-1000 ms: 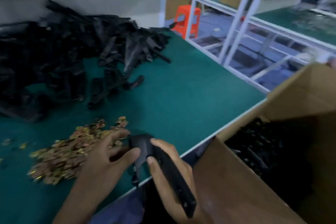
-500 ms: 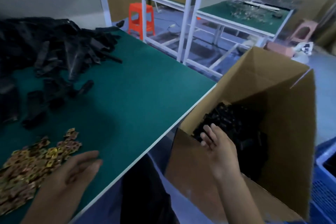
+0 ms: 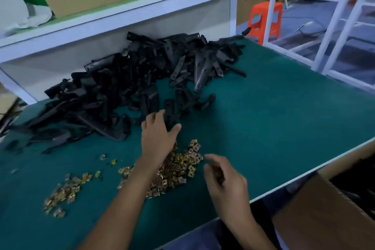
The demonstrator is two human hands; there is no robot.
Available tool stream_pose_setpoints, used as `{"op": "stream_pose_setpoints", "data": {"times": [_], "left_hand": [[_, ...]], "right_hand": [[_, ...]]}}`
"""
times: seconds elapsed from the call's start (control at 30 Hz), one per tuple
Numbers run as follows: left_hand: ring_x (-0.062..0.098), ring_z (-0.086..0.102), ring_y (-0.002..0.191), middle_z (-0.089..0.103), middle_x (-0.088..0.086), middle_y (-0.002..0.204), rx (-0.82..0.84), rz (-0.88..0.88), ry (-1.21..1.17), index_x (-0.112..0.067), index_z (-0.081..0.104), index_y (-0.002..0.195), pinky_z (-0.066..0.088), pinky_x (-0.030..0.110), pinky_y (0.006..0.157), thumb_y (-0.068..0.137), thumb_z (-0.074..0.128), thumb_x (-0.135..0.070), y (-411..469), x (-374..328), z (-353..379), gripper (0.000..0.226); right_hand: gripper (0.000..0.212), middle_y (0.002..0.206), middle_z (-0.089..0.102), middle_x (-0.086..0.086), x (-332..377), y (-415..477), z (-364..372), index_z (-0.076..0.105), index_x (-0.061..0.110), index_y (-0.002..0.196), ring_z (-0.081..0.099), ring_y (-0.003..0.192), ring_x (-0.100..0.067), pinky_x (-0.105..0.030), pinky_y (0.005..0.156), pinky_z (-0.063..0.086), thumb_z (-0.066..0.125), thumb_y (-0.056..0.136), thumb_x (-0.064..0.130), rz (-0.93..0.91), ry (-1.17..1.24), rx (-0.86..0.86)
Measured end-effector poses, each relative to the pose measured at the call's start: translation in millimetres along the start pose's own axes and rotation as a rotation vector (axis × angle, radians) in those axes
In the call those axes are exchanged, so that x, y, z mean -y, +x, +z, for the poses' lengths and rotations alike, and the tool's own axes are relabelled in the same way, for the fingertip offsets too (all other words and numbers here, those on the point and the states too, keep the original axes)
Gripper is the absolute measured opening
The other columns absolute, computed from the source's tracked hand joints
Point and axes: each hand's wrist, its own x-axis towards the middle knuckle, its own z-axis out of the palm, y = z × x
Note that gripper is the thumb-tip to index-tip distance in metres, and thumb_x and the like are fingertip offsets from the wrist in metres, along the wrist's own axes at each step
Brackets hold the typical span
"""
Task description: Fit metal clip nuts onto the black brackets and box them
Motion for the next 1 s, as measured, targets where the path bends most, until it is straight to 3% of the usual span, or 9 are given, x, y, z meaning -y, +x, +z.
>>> {"op": "stream_pose_setpoints", "data": {"times": [0.1,0.17,0.23,0.37,0.47,0.6,0.73,0.87,1.0], "left_hand": [[0.038,0.044,0.132,0.052,0.014,0.142,0.093,-0.005,0.133,-0.012,0.048,0.146,0.035,0.047,0.111,0.102,0.051,-0.045,29.0,11.2,11.5,0.054],[0.04,0.057,0.114,0.063,0.017,0.123,-0.045,0.05,0.128,-0.007,0.057,0.134,0.048,0.048,0.094,0.106,0.046,-0.034,37.0,17.5,13.7,0.04],[0.04,0.061,0.092,0.064,0.019,0.101,-0.205,0.082,0.019,-0.002,0.059,0.12,0.045,0.042,0.066,0.108,0.043,-0.031,36.6,18.6,8.5,0.035],[0.018,0.042,0.057,0.046,0.003,0.073,-0.195,0.003,-0.483,-0.011,0.053,0.098,0.032,0.038,0.056,0.107,0.042,-0.042,17.3,-0.5,-19.5,0.034],[0.006,0.061,0.076,0.067,-0.009,0.089,-0.075,-0.01,-0.813,-0.03,0.066,0.1,0.05,0.026,0.067,0.104,0.049,-0.042,-26.9,-18.2,-40.6,0.021],[0.002,0.065,0.097,0.068,-0.018,0.104,0.085,0.184,-0.749,-0.046,0.063,0.112,0.049,0.011,0.075,0.101,0.047,-0.044,-99.8,-24.7,-35.7,0.02],[0.002,0.048,0.121,0.051,-0.029,0.122,0.218,0.468,-0.386,-0.05,0.063,0.111,0.034,0.011,0.097,0.093,0.057,-0.017,-128.1,-7.7,-31.4,0.038],[0.001,0.026,0.139,0.033,-0.036,0.143,0.385,0.463,-0.354,-0.055,0.067,0.1,0.023,0.023,0.106,0.091,0.061,0.003,-124.0,3.7,-43.1,0.06],[-0.005,0.025,0.143,0.038,-0.034,0.145,0.553,0.444,-0.409,-0.055,0.053,0.128,0.026,0.019,0.113,0.088,0.051,0.007,-101.4,5.2,-40.4,0.073]], "right_hand": [[0.028,0.081,0.068,0.015,-5.6,1.5,-7.7,0.067,0.044,0.101,0.059,0.065,-0.002,-0.013,0.061,0.043,0.068,0.097,0.017,0.093,0.103,-0.006],[0.031,0.078,0.067,0.007,-7.8,2.2,-10.1,0.065,0.046,0.106,0.054,0.06,-0.005,-0.019,0.059,0.043,0.067,0.098,0.017,0.14,0.173,0.025],[0.028,0.077,0.067,0.007,-8.9,3.2,-9.4,0.064,0.047,0.108,0.054,0.06,-0.005,-0.02,0.058,0.043,0.065,0.099,0.02,0.151,0.193,0.041],[0.024,0.079,0.068,0.014,-7.9,6.4,-8.5,0.064,0.051,0.104,0.061,0.066,-0.006,-0.013,0.061,0.044,0.065,0.095,0.029,0.128,0.136,0.027],[0.016,0.079,0.07,0.01,-1.5,8.2,-9.3,0.066,0.054,0.101,0.065,0.07,-0.011,-0.026,0.061,0.053,0.056,0.091,0.06,0.19,0.187,0.054],[0.056,0.079,0.071,-0.001,11.2,6.9,-13.0,0.074,0.039,0.104,0.063,0.062,-0.012,-0.028,0.053,0.051,0.05,0.082,0.085,0.286,0.415,0.134],[0.071,0.063,0.061,-0.012,21.4,8.9,-17.6,0.063,0.004,0.084,0.058,0.046,-0.021,-0.03,0.038,0.045,0.073,0.07,0.073,0.534,0.819,0.112],[0.058,0.085,0.072,-0.016,22.9,7.2,-20.7,0.07,0.002,0.103,0.065,0.057,-0.018,-0.027,0.046,0.052,0.087,0.07,0.047,0.654,1.023,0.208],[0.028,0.089,0.075,-0.013,25.3,7.4,-13.2,0.08,0.017,0.095,0.065,0.059,-0.015,-0.022,0.049,0.051,0.079,0.072,0.032,0.595,0.924,0.115]]}}
